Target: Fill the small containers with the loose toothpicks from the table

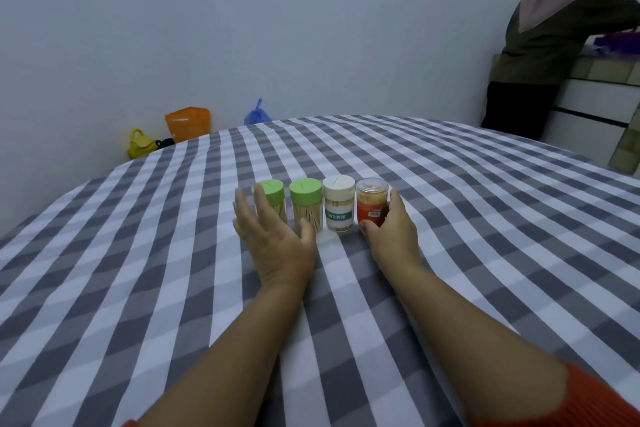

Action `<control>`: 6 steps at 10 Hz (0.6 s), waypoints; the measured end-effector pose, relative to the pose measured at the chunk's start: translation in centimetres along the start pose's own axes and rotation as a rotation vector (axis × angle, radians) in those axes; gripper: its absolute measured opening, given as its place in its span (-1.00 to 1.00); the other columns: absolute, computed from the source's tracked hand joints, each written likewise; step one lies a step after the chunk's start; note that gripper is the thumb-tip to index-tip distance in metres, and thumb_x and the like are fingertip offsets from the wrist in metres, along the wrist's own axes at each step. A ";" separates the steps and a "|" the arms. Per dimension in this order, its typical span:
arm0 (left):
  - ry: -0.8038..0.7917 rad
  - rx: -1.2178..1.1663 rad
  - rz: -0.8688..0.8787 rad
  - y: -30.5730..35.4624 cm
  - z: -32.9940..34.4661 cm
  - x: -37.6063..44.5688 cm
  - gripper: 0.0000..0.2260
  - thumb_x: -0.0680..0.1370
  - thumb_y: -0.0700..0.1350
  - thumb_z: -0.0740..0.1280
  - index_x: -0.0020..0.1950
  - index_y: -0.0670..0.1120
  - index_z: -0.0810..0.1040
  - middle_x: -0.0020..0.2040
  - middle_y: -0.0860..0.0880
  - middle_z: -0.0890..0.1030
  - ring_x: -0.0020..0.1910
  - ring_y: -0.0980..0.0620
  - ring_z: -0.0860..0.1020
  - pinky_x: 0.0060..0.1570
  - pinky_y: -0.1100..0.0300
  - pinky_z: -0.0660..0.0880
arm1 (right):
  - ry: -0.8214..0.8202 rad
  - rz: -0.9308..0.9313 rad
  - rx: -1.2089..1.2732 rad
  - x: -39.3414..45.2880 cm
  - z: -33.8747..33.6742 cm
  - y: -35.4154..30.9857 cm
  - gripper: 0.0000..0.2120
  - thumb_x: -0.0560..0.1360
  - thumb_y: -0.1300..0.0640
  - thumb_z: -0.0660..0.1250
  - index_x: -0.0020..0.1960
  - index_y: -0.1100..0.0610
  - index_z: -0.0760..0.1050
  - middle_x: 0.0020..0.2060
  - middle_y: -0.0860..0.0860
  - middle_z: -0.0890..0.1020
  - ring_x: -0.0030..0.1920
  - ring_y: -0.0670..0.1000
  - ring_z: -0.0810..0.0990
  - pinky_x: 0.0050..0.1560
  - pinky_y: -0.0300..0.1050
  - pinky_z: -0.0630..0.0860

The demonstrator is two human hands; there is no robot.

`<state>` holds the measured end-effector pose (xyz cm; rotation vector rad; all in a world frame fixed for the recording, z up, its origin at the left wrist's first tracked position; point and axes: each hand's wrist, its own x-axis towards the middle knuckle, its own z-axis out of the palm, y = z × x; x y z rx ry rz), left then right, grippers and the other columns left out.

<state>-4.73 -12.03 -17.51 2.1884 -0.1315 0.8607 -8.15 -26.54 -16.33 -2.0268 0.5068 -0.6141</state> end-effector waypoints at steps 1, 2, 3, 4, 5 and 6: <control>-0.087 -0.113 -0.136 0.4 -0.7 -0.4 -0.26 0.52 -0.14 0.32 0.56 -0.09 -0.07 0.56 -0.12 -0.10 0.51 -0.15 0.08 0.38 0.02 0.27 | 0.019 0.018 -0.030 -0.1 0.4 -0.2 -0.39 0.50 0.20 0.36 0.48 0.09 0.19 0.36 0.05 0.43 0.35 0.08 0.41 0.33 -0.01 0.36; -0.156 -0.160 -0.127 0.8 -0.7 -0.6 -0.25 0.54 -0.14 0.28 0.56 -0.07 -0.13 0.56 -0.06 -0.11 0.52 -0.09 0.07 0.34 0.09 0.30 | 0.026 0.039 -0.061 -0.1 0.7 -0.2 -0.38 0.51 0.19 0.35 0.50 0.10 0.17 0.37 0.06 0.43 0.36 0.09 0.40 0.36 0.02 0.35; -0.188 -0.154 -0.105 0.7 -0.4 -0.6 -0.25 0.53 -0.11 0.29 0.56 -0.05 -0.13 0.56 -0.04 -0.11 0.51 -0.08 0.10 0.37 0.03 0.33 | 0.021 0.051 -0.107 -0.3 0.7 -0.3 -0.34 0.54 0.17 0.32 0.53 0.12 0.08 0.40 0.09 0.38 0.40 0.11 0.36 0.39 0.02 0.31; -0.224 -0.155 -0.126 0.7 -1.0 -0.8 -0.25 0.53 -0.10 0.30 0.56 -0.05 -0.11 0.56 -0.05 -0.10 0.51 -0.09 0.12 0.37 0.01 0.34 | 0.004 0.064 -0.142 -0.9 0.5 -0.8 -0.31 0.56 0.16 0.29 0.55 0.14 -0.01 0.43 0.11 0.34 0.42 0.11 0.32 0.39 0.00 0.27; -0.241 -0.154 -0.113 0.1 -1.6 -1.3 -0.25 0.53 -0.09 0.31 0.56 -0.04 -0.12 0.56 -0.06 -0.10 0.51 -0.09 0.12 0.36 0.08 0.30 | 0.005 0.067 -0.124 -1.7 0.2 -1.1 -0.29 0.55 0.14 0.30 0.55 0.14 -0.03 0.44 0.11 0.31 0.43 0.11 0.30 0.39 0.01 0.28; -0.297 -0.095 -0.081 0.2 -3.8 -0.9 -0.24 0.54 -0.06 0.33 0.56 0.01 -0.12 0.56 0.01 -0.16 0.53 -0.06 0.07 0.33 0.11 0.31 | 0.016 0.100 -0.088 -2.2 -0.9 -1.8 -0.28 0.53 0.12 0.33 0.55 0.12 0.01 0.46 0.12 0.29 0.43 0.12 0.31 0.37 0.04 0.31</control>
